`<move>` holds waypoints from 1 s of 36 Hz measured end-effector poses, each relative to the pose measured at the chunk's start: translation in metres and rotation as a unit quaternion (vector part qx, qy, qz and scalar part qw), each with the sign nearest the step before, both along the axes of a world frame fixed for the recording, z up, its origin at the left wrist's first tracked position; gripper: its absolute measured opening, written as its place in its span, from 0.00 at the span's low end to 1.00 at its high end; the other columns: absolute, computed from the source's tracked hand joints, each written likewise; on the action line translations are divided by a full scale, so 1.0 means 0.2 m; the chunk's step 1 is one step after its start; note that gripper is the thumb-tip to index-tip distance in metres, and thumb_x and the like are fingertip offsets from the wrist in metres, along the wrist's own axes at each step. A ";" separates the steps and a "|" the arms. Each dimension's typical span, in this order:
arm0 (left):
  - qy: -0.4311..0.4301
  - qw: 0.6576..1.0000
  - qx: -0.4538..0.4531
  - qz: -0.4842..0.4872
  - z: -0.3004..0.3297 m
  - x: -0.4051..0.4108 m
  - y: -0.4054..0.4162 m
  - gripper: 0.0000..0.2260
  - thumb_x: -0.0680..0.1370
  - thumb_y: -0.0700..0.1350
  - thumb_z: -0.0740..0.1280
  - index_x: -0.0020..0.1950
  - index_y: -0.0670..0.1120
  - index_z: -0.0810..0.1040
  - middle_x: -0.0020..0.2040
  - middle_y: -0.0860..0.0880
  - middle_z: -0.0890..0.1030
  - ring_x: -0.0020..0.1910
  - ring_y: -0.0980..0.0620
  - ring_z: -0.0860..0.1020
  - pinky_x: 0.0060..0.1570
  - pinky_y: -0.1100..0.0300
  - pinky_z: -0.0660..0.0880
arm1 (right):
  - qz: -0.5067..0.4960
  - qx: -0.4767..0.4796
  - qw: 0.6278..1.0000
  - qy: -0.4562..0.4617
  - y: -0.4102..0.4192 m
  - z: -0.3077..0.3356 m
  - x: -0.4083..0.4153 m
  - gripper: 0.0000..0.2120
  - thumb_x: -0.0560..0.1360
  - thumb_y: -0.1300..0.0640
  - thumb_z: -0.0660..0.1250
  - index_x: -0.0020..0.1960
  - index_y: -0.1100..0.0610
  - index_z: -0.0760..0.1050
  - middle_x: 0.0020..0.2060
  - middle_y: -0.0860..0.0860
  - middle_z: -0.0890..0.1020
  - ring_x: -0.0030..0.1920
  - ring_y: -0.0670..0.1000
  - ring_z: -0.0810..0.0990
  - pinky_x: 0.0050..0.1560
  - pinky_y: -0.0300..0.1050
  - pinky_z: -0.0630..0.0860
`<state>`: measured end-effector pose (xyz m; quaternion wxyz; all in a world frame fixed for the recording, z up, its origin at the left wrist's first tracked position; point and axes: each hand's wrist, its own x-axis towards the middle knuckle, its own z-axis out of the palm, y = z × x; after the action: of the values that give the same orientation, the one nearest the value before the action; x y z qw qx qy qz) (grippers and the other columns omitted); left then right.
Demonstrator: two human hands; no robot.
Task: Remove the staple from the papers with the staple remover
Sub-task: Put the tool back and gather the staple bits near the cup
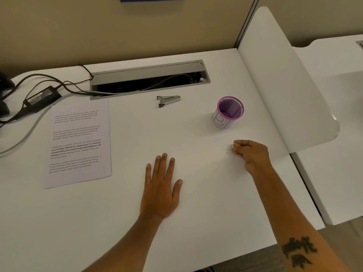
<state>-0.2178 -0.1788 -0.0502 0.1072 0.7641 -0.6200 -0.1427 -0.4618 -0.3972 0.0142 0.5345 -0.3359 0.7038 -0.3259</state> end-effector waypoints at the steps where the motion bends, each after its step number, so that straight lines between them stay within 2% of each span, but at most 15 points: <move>1: -0.001 1.000 0.001 0.000 0.00 0.00 0.00 0.32 0.87 0.61 0.49 0.89 0.51 0.45 0.90 0.48 0.45 0.89 0.47 0.43 0.86 0.37 0.52 | -0.020 0.032 0.998 -0.053 -0.02 0.02 -0.01 0.06 0.76 0.73 0.73 0.52 0.67 0.84 0.44 0.58 0.85 0.44 0.53 0.85 0.43 0.37 0.86; 2: -0.002 1.000 0.000 -0.001 0.00 0.00 0.00 0.32 0.87 0.60 0.49 0.89 0.51 0.45 0.90 0.48 0.45 0.89 0.48 0.43 0.86 0.38 0.52 | -0.031 0.056 0.993 -0.101 -0.03 0.03 -0.02 0.05 0.78 0.74 0.70 0.53 0.69 0.82 0.45 0.58 0.84 0.46 0.53 0.84 0.42 0.37 0.85; 6: 0.000 1.000 0.000 -0.002 0.00 0.00 0.00 0.32 0.87 0.60 0.49 0.89 0.51 0.46 0.90 0.48 0.45 0.89 0.48 0.43 0.86 0.38 0.52 | -0.031 0.079 0.968 -0.234 -0.09 0.15 -0.03 0.09 0.82 0.74 0.62 0.48 0.66 0.78 0.45 0.57 0.80 0.47 0.52 0.81 0.41 0.36 0.86; 9: -0.001 1.000 0.000 -0.002 0.01 0.00 0.00 0.32 0.87 0.60 0.50 0.89 0.51 0.47 0.90 0.48 0.45 0.89 0.47 0.44 0.86 0.37 0.53 | -0.003 0.057 0.964 -0.260 -0.14 0.26 -0.03 0.10 0.83 0.73 0.61 0.48 0.65 0.78 0.43 0.57 0.79 0.46 0.51 0.80 0.42 0.35 0.85; 12: -0.002 1.000 0.000 -0.002 0.02 0.00 0.00 0.31 0.87 0.61 0.48 0.89 0.50 0.47 0.90 0.48 0.46 0.89 0.47 0.44 0.86 0.37 0.53 | 0.037 0.021 0.969 -0.242 -0.24 0.37 0.01 0.10 0.83 0.73 0.60 0.48 0.64 0.77 0.43 0.55 0.79 0.45 0.49 0.80 0.44 0.33 0.84; 16: 0.000 1.000 0.003 -0.002 0.02 0.00 0.00 0.31 0.87 0.61 0.46 0.89 0.50 0.47 0.90 0.48 0.46 0.89 0.47 0.44 0.86 0.38 0.52 | 0.069 -0.034 0.986 -0.151 -0.36 0.48 0.08 0.08 0.80 0.73 0.67 0.46 0.63 0.81 0.42 0.56 0.83 0.44 0.50 0.83 0.45 0.36 0.84; 20: 0.003 1.000 0.003 0.000 0.01 0.00 0.00 0.31 0.87 0.61 0.47 0.89 0.51 0.46 0.90 0.48 0.46 0.89 0.47 0.44 0.86 0.37 0.53 | 0.098 -0.110 0.989 0.027 -0.43 0.50 0.15 0.07 0.74 0.71 0.76 0.44 0.60 0.86 0.42 0.57 0.87 0.45 0.56 0.87 0.51 0.47 0.87; 24: 0.007 1.000 0.002 -0.001 0.01 0.00 0.00 0.31 0.87 0.61 0.46 0.89 0.51 0.45 0.90 0.49 0.44 0.89 0.48 0.43 0.86 0.38 0.52 | 0.170 -0.189 0.941 0.221 -0.46 0.48 0.21 0.06 0.72 0.67 0.77 0.48 0.59 0.89 0.42 0.54 0.88 0.45 0.57 0.89 0.52 0.52 0.87; 27: 0.010 1.000 0.002 -0.001 0.01 0.00 0.00 0.31 0.87 0.61 0.47 0.89 0.51 0.45 0.90 0.49 0.44 0.89 0.47 0.43 0.86 0.37 0.52 | 0.223 -0.228 0.896 0.310 -0.45 0.49 0.23 0.07 0.75 0.67 0.74 0.50 0.60 0.89 0.44 0.55 0.89 0.46 0.55 0.88 0.52 0.52 0.87; 31: 0.011 1.000 0.004 -0.001 0.01 0.00 0.00 0.31 0.87 0.61 0.46 0.89 0.51 0.45 0.90 0.49 0.44 0.89 0.48 0.43 0.86 0.37 0.52 | 0.264 -0.295 0.835 0.383 -0.43 0.51 0.25 0.11 0.75 0.70 0.69 0.50 0.61 0.89 0.46 0.58 0.90 0.45 0.58 0.88 0.50 0.52 0.86; 36: 0.013 1.000 0.005 -0.001 0.02 0.00 0.00 0.32 0.87 0.61 0.47 0.89 0.52 0.44 0.90 0.49 0.44 0.89 0.48 0.43 0.86 0.37 0.52 | 0.245 -0.334 0.825 0.384 -0.42 0.53 0.27 0.07 0.73 0.68 0.74 0.47 0.61 0.88 0.43 0.56 0.90 0.43 0.55 0.87 0.48 0.44 0.82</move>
<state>-0.2178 -0.1794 -0.0470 0.1112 0.7621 -0.6185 -0.1556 -0.4079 -0.4808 0.1197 0.1383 -0.7533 0.5951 -0.2435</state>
